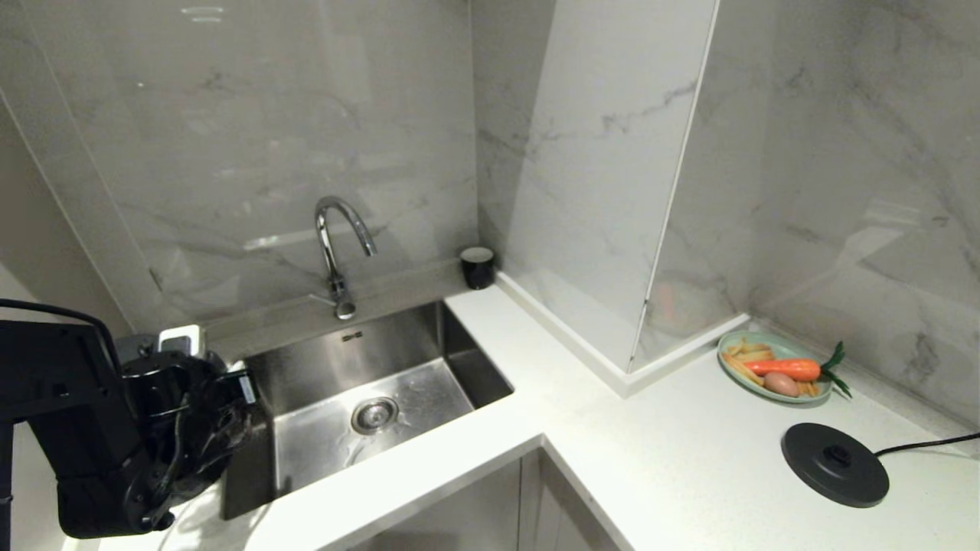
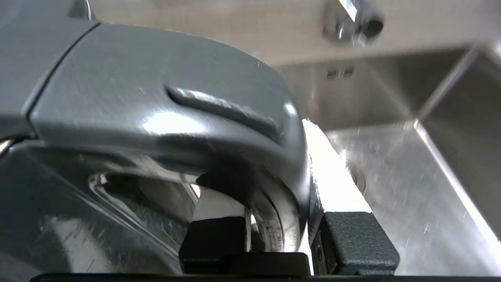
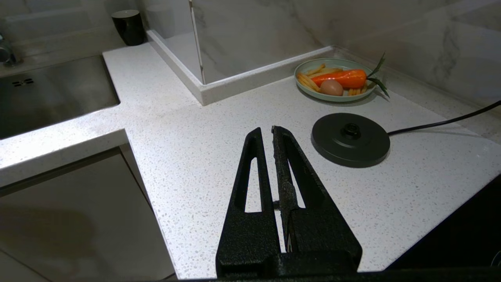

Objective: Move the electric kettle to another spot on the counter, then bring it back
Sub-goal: Place it by the sink

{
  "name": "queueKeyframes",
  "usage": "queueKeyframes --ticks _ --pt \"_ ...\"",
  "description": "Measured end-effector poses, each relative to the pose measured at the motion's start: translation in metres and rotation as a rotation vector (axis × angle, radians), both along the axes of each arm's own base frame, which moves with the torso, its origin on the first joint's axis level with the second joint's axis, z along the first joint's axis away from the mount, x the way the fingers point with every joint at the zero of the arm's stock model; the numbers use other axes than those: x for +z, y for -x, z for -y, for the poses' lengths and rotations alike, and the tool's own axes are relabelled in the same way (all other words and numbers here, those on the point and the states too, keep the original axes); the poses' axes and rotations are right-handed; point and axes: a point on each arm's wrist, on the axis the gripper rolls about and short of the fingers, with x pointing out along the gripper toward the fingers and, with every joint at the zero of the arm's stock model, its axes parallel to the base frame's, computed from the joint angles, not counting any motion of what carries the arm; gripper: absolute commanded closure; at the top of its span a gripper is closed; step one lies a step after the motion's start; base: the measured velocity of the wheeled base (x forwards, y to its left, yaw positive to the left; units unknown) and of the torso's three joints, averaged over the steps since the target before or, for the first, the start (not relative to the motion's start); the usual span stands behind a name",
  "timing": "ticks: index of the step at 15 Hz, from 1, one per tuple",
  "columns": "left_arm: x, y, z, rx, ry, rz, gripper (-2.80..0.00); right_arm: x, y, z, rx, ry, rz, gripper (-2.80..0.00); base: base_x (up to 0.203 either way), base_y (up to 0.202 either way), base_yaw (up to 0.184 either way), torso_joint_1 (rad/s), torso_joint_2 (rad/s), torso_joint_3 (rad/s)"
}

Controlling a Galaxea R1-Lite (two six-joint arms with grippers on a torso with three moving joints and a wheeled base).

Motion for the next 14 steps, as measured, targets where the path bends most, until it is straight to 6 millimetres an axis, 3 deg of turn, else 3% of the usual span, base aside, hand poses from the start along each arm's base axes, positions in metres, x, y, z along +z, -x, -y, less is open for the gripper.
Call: queueKeyframes --ticks 6,7,14 --pt "-0.0046 0.0038 0.0001 0.001 0.002 -0.025 0.00 0.0000 0.0000 0.0000 0.000 0.000 0.000 0.00 0.000 0.000 0.000 0.000 0.00 0.000" --pt "-0.0045 0.0038 0.0001 0.001 0.001 -0.026 -2.80 0.0000 0.0000 0.0000 0.000 0.000 0.000 0.00 0.000 0.000 0.000 0.000 0.00 0.000" --pt "-0.0044 0.0063 0.0007 0.001 0.004 -0.034 -2.80 0.0000 0.0000 0.0000 0.000 0.000 0.000 0.00 0.000 0.000 0.000 0.000 0.00 0.000"
